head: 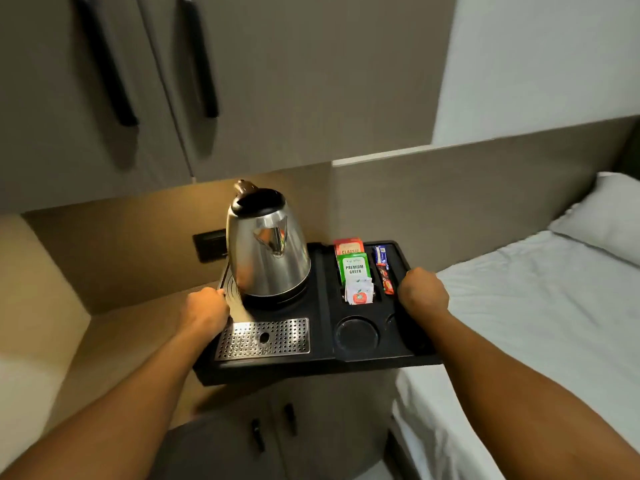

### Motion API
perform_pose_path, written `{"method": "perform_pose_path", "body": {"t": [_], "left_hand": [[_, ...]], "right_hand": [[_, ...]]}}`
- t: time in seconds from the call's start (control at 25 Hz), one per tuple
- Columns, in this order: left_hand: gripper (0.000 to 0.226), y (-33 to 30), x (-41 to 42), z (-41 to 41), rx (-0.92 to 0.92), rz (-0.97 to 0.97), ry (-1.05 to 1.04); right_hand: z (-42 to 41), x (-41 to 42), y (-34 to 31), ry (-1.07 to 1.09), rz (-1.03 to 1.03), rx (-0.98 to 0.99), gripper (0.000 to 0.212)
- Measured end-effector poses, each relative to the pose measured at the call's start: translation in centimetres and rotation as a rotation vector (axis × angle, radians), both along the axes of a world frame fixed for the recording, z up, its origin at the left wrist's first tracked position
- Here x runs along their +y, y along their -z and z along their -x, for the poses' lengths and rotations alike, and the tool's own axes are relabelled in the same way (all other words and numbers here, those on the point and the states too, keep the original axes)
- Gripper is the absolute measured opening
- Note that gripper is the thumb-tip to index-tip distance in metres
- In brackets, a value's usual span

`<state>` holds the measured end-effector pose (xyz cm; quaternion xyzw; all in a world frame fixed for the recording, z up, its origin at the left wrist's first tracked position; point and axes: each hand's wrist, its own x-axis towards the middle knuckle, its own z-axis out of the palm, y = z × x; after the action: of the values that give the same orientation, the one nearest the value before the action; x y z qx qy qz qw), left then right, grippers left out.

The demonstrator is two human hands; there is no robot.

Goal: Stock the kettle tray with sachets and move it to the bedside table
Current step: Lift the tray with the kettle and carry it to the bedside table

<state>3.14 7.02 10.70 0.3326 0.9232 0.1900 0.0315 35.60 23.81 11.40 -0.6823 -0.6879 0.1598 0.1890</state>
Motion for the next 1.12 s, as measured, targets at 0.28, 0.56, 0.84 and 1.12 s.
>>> {"method": "perform_pose_path", "body": {"t": [0.28, 0.56, 0.84, 1.12], "left_hand": [[0.048, 1.8, 8.3, -25.1, 0.162, 0.175, 0.569], [0.044, 0.8, 13.0, -52.7, -0.032, 0.056, 0.867], [0.043, 1.9, 18.2, -76.1, -0.034, 0.06, 1.141], [0.041, 4.4, 31.5, -97.7, -0.058, 0.016, 1.255]], "right_hand": [[-29.9, -6.8, -0.4, 0.378, -0.005, 0.007, 0.027], [-54.5, -15.7, -1.0, 0.808, 0.021, -0.002, 0.028], [-72.2, -19.8, 0.9, 1.151, 0.044, -0.006, 0.029], [-91.4, -9.3, 2.5, 1.24, 0.007, -0.019, 0.028]]}}
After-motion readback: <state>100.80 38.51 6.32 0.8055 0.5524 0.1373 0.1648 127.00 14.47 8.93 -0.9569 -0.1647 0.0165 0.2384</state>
